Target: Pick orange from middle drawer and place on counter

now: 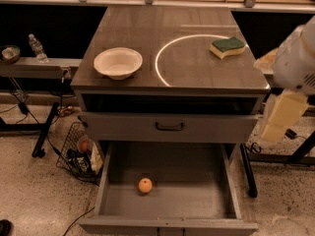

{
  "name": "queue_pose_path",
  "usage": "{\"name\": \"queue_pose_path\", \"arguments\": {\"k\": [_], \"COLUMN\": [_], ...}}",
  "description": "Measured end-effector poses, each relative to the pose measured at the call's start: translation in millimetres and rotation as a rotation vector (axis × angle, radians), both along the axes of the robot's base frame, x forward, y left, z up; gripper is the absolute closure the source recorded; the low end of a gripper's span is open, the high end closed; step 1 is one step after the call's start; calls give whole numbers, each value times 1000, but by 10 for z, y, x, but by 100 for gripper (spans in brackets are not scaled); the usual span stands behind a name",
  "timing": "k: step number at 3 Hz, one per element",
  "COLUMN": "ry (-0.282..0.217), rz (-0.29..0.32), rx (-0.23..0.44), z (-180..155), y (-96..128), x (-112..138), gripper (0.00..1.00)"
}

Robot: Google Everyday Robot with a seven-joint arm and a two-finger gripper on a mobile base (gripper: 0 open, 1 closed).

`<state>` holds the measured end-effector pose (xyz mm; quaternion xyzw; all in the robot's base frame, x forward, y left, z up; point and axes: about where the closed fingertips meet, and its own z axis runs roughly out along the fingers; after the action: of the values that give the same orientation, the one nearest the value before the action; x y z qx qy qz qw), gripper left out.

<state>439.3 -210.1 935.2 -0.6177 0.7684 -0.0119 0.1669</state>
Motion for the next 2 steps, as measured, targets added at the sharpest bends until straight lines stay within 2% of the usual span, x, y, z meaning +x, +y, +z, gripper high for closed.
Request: {"name": "queue_pose_path", "arguments": {"k": [1, 2], "ry": [33, 115], "rz": [37, 40], "rx": [48, 109], "z": [-559, -1450], "y": [47, 102], "x": [18, 27], "gripper": [0, 0]}}
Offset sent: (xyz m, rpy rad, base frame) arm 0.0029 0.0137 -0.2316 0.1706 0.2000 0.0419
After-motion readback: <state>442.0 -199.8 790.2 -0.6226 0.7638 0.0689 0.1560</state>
